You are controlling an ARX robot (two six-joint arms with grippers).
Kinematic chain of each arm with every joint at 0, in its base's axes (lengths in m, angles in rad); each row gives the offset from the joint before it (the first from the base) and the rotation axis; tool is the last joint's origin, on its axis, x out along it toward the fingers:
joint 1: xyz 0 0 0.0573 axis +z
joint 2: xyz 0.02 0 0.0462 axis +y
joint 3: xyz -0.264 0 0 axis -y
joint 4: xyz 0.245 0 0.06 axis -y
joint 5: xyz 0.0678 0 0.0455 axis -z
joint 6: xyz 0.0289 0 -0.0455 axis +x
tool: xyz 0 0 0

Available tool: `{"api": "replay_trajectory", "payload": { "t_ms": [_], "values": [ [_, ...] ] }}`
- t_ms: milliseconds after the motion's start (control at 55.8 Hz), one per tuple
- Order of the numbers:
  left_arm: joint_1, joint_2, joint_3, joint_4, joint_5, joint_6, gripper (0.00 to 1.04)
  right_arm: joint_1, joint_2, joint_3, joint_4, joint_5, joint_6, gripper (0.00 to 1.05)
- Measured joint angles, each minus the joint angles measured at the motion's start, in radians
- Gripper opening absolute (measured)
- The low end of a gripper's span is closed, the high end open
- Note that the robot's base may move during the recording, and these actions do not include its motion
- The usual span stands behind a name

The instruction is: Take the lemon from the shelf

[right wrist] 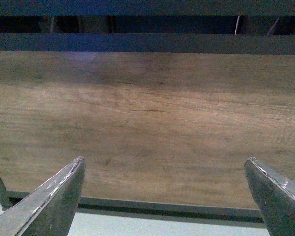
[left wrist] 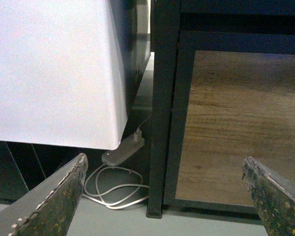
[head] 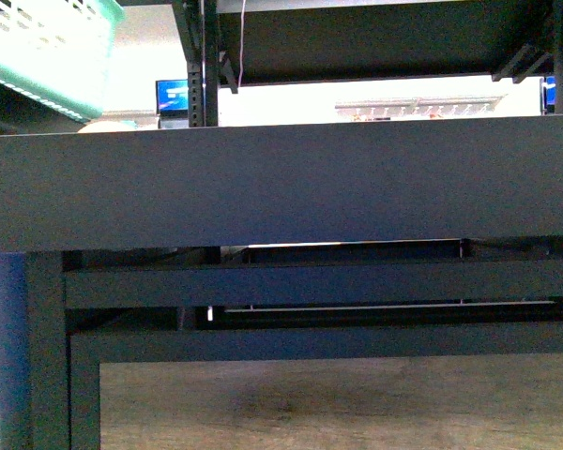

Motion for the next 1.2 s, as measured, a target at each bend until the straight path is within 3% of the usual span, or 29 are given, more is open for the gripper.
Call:
{"api": "replay_trajectory", "payload": {
  "t_ms": [1202],
  "values": [
    [0.0, -0.001, 0.0, 0.0, 0.0, 0.0, 0.97, 0.0, -0.001, 0.0, 0.0, 0.002, 0.0, 0.97]
  ]
}}
